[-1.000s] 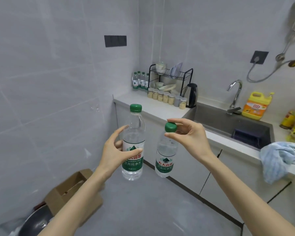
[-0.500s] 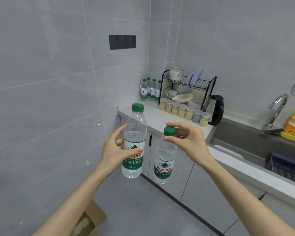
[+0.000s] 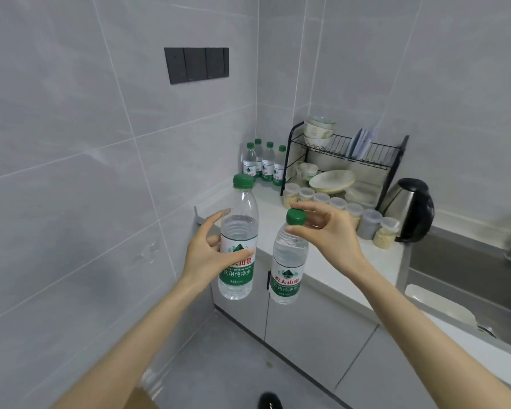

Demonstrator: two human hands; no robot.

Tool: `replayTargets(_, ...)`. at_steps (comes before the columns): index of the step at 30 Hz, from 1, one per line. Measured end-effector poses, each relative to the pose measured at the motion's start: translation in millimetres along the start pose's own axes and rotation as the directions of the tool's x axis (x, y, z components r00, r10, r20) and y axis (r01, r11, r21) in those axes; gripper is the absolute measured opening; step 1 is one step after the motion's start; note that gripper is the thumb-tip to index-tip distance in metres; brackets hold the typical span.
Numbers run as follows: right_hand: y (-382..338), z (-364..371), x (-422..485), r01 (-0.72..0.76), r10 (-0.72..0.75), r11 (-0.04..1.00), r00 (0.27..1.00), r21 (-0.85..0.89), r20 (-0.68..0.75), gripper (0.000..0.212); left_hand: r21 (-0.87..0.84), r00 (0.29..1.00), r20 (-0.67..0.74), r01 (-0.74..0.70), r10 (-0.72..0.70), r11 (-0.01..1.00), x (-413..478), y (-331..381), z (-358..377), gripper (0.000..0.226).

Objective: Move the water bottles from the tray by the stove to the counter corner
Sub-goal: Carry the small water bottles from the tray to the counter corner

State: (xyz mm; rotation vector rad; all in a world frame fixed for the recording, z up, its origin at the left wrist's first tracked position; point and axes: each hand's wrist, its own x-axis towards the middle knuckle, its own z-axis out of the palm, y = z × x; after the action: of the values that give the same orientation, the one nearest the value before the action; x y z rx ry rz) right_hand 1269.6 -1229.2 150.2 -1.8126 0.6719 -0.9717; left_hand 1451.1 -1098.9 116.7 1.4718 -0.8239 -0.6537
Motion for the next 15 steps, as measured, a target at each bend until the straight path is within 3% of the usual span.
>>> replayTargets(15,123,38,237,-0.009,0.018,0.997,0.994,-0.078,0.105,0.041,-0.014,0.989,-0.094,0.115,-0.115,0.993,245,-65,12,0.089)
